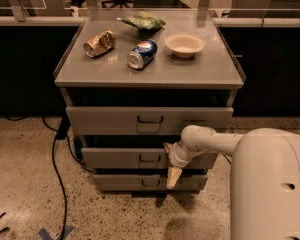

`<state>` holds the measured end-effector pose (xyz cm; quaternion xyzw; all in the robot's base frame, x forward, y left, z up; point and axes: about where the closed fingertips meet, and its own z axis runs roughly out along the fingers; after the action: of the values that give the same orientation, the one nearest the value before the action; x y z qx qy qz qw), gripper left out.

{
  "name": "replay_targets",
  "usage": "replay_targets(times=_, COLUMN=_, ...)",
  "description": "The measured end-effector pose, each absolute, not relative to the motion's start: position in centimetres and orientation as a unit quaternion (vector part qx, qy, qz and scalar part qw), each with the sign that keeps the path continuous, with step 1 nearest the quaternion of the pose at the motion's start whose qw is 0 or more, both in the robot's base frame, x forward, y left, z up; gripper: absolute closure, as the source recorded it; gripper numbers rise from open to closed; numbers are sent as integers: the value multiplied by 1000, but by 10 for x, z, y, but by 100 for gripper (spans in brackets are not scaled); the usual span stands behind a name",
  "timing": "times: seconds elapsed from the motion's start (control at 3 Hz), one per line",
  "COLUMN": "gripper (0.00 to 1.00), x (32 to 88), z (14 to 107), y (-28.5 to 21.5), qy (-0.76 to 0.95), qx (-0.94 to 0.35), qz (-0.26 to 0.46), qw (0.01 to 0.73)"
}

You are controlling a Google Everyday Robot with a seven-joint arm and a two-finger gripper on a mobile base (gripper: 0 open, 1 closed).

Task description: Open middle drawer

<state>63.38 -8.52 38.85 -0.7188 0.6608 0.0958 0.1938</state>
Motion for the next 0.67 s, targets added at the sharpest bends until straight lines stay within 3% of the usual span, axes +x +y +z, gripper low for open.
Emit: replay_targets(times=0.67, gripper=0, x=624, z=393, y=-86, qy=666, qx=-716, qz=103, qw=181)
